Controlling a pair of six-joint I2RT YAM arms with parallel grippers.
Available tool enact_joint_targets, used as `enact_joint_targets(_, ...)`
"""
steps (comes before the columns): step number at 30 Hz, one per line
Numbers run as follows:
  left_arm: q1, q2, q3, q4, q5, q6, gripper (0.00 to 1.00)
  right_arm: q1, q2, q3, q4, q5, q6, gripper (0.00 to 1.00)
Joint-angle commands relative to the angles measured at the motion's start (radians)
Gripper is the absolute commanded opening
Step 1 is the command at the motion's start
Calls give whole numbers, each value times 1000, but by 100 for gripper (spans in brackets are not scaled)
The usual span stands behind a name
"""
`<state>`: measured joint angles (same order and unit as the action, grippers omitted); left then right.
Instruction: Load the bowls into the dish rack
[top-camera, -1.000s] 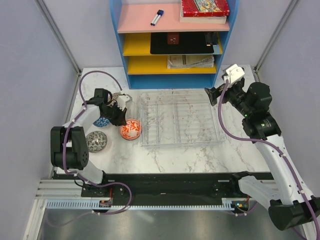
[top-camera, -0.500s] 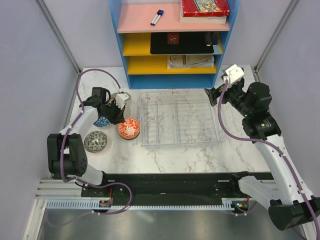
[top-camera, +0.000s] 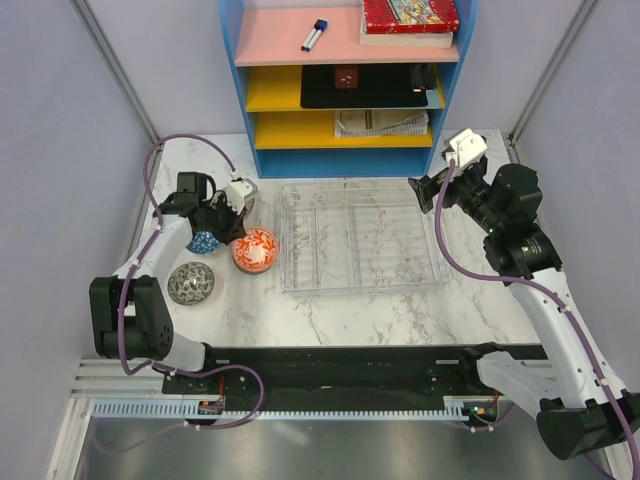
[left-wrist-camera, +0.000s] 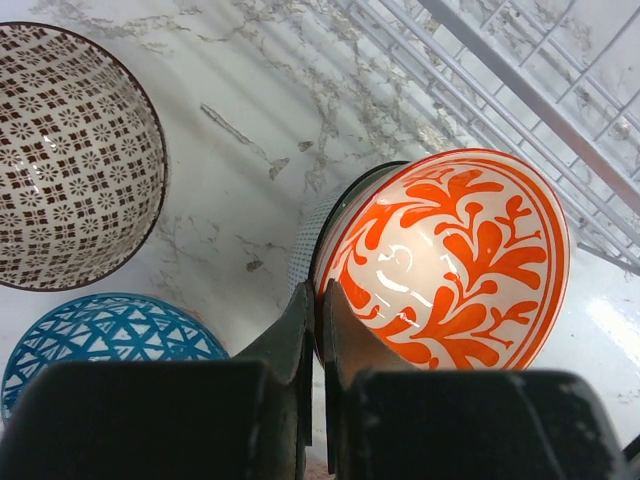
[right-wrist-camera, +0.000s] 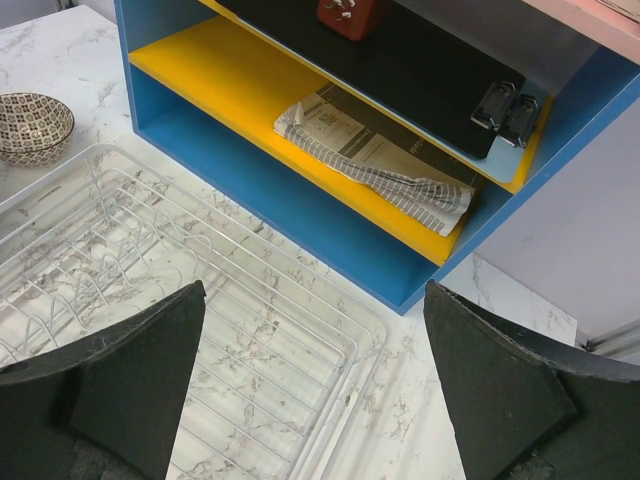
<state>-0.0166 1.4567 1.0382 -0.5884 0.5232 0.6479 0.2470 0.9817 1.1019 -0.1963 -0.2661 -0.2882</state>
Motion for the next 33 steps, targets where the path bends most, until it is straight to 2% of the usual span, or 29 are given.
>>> enact_joint_targets(1,9,34,19,35,-20,-39,2,5,2,10,17,-25,-5,98)
enact_joint_targets(4,15,31,22,56,-29,-62,2,6,0,12,17,-27,-5,98)
enact_joint_targets(6,56,33,29,58,29,-67,2,6,0,10,15,-30,-5,98)
enact_joint_targets(18,84,195,103,-19,84,-37,2,6,5,12,14,-39,-5,98)
enact_joint_targets(25,107,104,68,39,135,-59,2,6,14,10,12,-48,-5,98)
enact_joint_targets(33,116,7,-23,219,24,-123,2,5,20,13,8,-58,-3,98)
